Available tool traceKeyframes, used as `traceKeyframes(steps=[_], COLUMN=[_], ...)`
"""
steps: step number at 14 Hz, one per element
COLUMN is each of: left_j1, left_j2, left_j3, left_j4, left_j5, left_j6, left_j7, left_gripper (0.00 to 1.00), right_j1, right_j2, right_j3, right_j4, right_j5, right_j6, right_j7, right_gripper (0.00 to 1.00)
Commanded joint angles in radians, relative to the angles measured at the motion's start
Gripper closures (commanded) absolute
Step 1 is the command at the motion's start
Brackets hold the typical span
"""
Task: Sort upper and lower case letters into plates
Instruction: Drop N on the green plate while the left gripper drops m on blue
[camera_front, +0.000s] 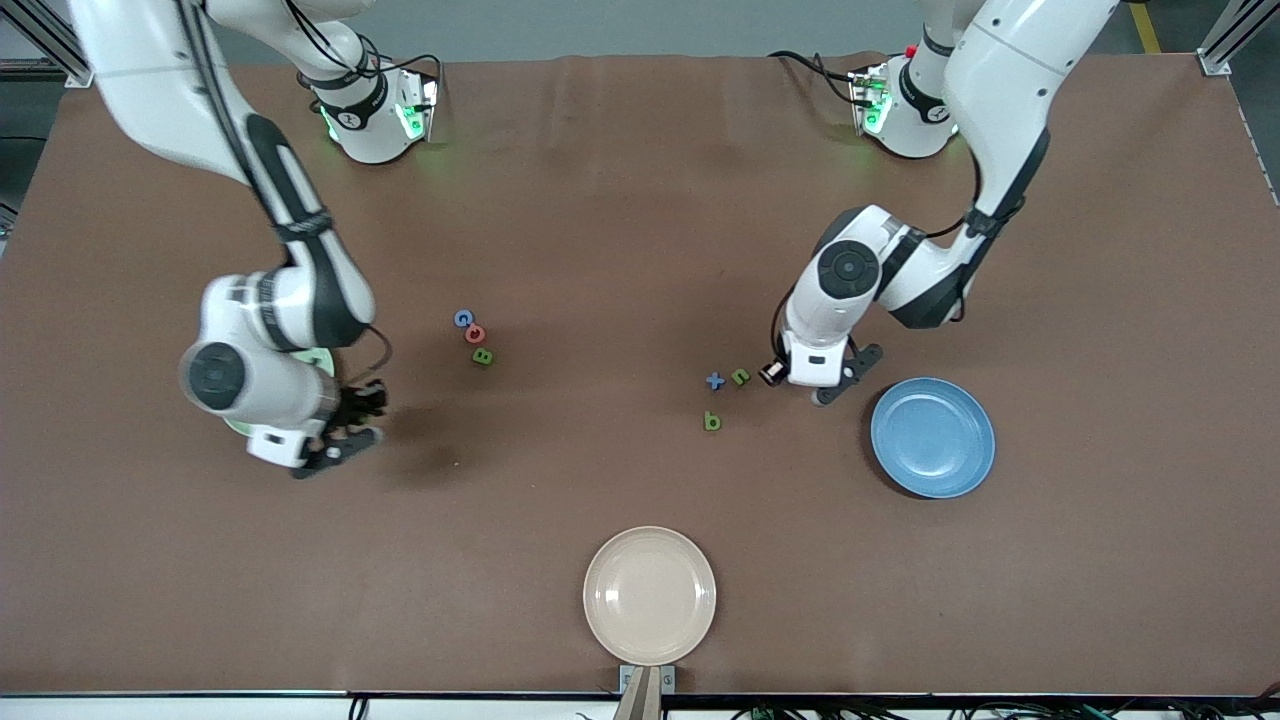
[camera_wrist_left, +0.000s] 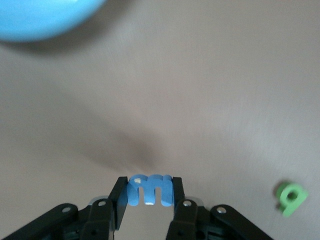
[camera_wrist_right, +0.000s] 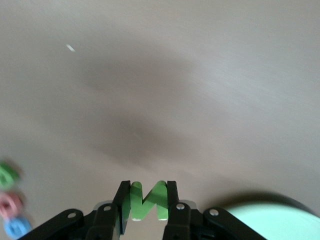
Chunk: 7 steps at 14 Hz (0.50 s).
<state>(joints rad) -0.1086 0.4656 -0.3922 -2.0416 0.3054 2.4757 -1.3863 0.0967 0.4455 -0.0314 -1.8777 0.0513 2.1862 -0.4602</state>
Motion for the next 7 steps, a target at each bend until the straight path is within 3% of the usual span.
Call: traceKeyframes(steps=[1, 4, 7], left_j1=[0.082, 0.187, 0.297], left_j2=[-0.053, -0.048, -0.022], left_j3=[-0.004, -0.004, -0.005], left_j4=[0.029, 0.047, 0.044], left_j5=[0.055, 0.115, 0.205], left_j6=[-0.084, -0.086, -0.078], left_j7=[0.088, 0.200, 0.280], left_gripper=[1.00, 1.00, 0.96], right_j1=[-0.139, -0.227, -0.258], right_j2=[-0.090, -0.096, -0.114], right_j3=[0.015, 0.015, 0.015], right_j4=[-0.128, -0.194, -0.329], right_j5=[0.016, 0.016, 0.016], right_j6=[0.023, 0.068, 0.211], right_j7=[-0.188, -0.281, -0.281], right_gripper=[0.86, 0.86, 0.86])
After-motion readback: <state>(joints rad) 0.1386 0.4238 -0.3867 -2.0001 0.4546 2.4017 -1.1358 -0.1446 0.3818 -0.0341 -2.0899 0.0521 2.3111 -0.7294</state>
